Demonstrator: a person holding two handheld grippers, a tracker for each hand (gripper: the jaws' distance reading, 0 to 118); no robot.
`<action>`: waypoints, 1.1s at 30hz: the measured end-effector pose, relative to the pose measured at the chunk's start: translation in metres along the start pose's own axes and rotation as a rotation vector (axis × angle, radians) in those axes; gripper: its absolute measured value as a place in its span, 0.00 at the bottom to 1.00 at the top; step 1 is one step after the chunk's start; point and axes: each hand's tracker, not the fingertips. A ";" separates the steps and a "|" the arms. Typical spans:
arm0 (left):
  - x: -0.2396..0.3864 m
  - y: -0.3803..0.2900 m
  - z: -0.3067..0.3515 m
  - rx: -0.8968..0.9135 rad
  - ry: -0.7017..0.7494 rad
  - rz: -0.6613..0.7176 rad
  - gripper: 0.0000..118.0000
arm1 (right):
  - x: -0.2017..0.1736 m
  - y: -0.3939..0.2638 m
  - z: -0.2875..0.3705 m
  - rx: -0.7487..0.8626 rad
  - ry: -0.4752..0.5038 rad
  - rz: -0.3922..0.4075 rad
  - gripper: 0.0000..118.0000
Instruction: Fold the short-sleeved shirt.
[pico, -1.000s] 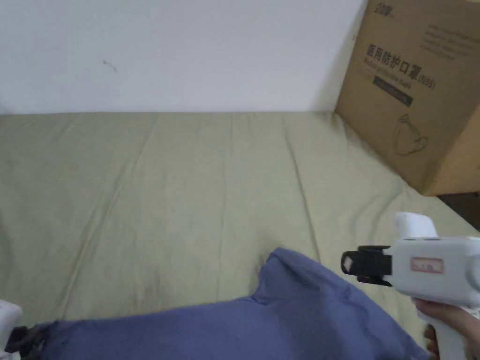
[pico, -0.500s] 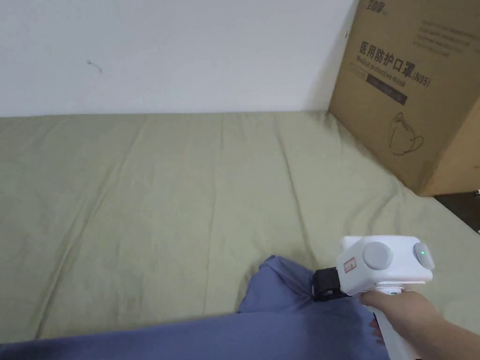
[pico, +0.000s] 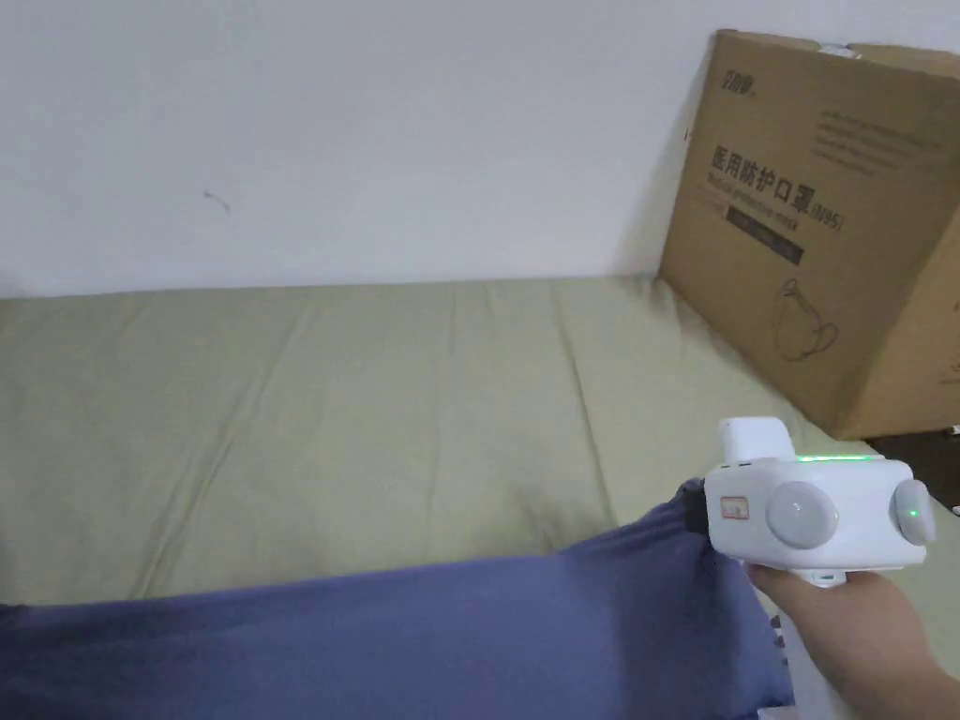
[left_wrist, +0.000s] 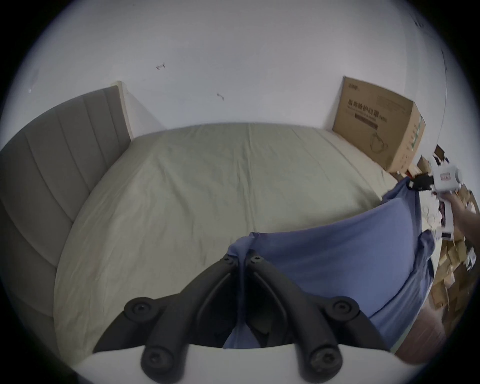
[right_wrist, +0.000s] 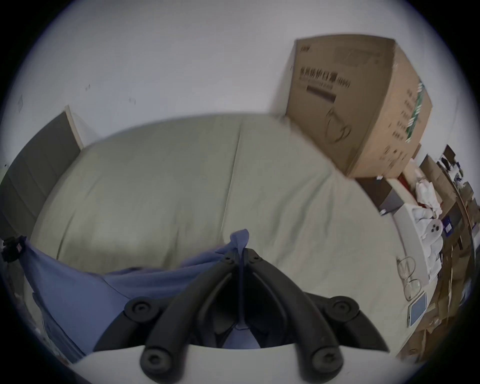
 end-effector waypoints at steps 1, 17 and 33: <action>0.000 0.007 0.003 0.026 -0.011 0.020 0.03 | 0.000 0.004 0.008 0.032 0.008 -0.023 0.01; -0.012 -0.145 0.089 -0.166 -0.183 0.022 0.11 | 0.070 -0.197 0.131 -0.242 0.040 -0.261 0.02; 0.054 -0.112 0.201 0.278 -0.152 0.136 0.95 | -0.020 -0.157 0.269 0.356 0.161 -0.072 0.92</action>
